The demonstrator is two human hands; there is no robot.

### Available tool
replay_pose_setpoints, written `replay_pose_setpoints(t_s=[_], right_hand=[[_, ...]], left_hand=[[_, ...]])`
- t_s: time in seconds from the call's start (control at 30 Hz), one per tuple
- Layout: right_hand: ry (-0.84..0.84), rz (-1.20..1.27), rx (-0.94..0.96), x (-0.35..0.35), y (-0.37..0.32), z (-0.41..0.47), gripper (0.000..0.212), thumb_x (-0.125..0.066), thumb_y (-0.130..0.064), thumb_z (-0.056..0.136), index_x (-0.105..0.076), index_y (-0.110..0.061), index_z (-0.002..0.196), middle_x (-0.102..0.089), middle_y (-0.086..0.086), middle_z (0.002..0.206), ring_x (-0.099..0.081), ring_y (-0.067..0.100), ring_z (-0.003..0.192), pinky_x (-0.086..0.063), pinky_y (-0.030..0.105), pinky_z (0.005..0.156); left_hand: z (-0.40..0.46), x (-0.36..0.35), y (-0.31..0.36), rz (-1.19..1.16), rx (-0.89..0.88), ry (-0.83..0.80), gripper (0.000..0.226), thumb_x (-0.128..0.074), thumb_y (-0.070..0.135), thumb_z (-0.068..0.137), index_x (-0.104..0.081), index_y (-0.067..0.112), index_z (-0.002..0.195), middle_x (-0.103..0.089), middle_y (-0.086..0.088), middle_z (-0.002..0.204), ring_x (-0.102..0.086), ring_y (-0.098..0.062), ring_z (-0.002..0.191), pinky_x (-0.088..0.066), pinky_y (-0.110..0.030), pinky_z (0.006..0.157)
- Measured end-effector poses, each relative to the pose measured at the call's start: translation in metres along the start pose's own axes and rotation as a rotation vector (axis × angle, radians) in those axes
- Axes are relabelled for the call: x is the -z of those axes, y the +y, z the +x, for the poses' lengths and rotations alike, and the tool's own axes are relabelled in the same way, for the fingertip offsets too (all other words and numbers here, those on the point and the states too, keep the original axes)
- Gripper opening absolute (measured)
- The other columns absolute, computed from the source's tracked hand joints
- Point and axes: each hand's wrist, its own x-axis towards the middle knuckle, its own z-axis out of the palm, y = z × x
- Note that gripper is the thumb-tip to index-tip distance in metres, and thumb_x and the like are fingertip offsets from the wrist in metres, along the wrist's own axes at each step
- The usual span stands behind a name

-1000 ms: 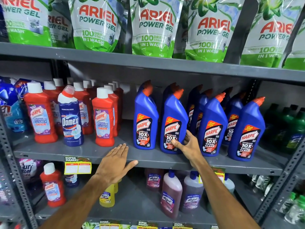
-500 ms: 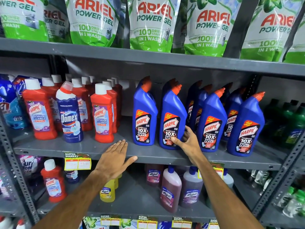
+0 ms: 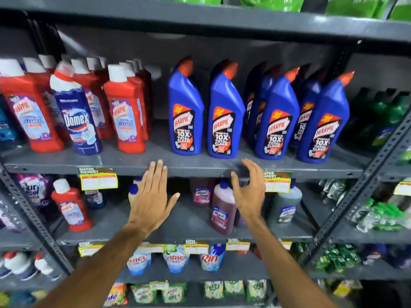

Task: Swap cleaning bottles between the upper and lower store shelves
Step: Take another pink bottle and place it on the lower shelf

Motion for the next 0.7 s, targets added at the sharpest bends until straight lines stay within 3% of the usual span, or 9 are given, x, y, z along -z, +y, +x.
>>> replay_pose_setpoints(t_s=[0.13, 0.27, 0.47, 0.57, 0.7], right_hand=[[0.031, -0.012, -0.068, -0.002, 0.019, -0.043, 0.040, -0.078, 0.000, 0.090, -0.068, -0.002, 0.128, -0.064, 0.016, 0.132, -0.057, 0.022, 0.127, -0.037, 0.012, 0.110], [-0.032, -0.035, -0.219, -0.012, 0.050, -0.083, 0.042, -0.077, -0.004, 0.093, -0.065, 0.000, 0.133, -0.065, 0.017, 0.134, -0.060, 0.030, 0.128, -0.043, 0.030, 0.114], [-0.137, -0.038, -0.379, -0.044, 0.107, -0.120, 0.059, -0.081, -0.010, 0.090, -0.056, 0.000, 0.142, -0.061, 0.019, 0.141, -0.058, 0.036, 0.132, -0.038, 0.032, 0.118], [-0.143, 0.008, -0.461, -0.062, 0.130, -0.131, 0.070, -0.082, -0.009, 0.089, -0.048, 0.001, 0.149, -0.058, 0.020, 0.147, -0.056, 0.039, 0.137, -0.043, 0.054, 0.118], [-0.155, 0.059, -0.522, -0.080, 0.160, -0.145, 0.077, -0.080, -0.017, 0.088, -0.042, -0.005, 0.155, -0.058, 0.015, 0.150, -0.057, 0.033, 0.138, -0.046, 0.054, 0.116]], left_hand=[[-0.041, -0.035, 0.011, -0.008, -0.076, -0.087, 0.085, -0.031, 0.055, 0.105, -0.008, -0.003, 0.162, 0.000, -0.021, 0.173, -0.002, -0.034, 0.161, -0.017, -0.050, 0.129], [-0.088, -0.081, 0.017, -0.067, -0.081, -0.252, 0.083, -0.030, 0.054, 0.104, -0.019, -0.007, 0.160, -0.010, -0.025, 0.171, -0.013, -0.038, 0.159, -0.022, -0.051, 0.128], [-0.119, -0.147, 0.020, -0.074, -0.059, -0.430, 0.084, -0.027, 0.054, 0.101, -0.030, -0.009, 0.156, -0.024, -0.029, 0.166, -0.029, -0.043, 0.154, -0.030, -0.052, 0.125], [-0.118, -0.179, 0.021, -0.075, -0.040, -0.469, 0.082, -0.037, 0.052, 0.104, -0.023, -0.009, 0.158, -0.019, -0.029, 0.167, -0.025, -0.043, 0.155, -0.021, -0.049, 0.127], [-0.112, -0.220, 0.024, -0.144, -0.006, -0.485, 0.084, -0.054, 0.047, 0.102, -0.025, -0.010, 0.157, -0.023, -0.031, 0.166, -0.027, -0.044, 0.154, -0.021, -0.050, 0.126]])
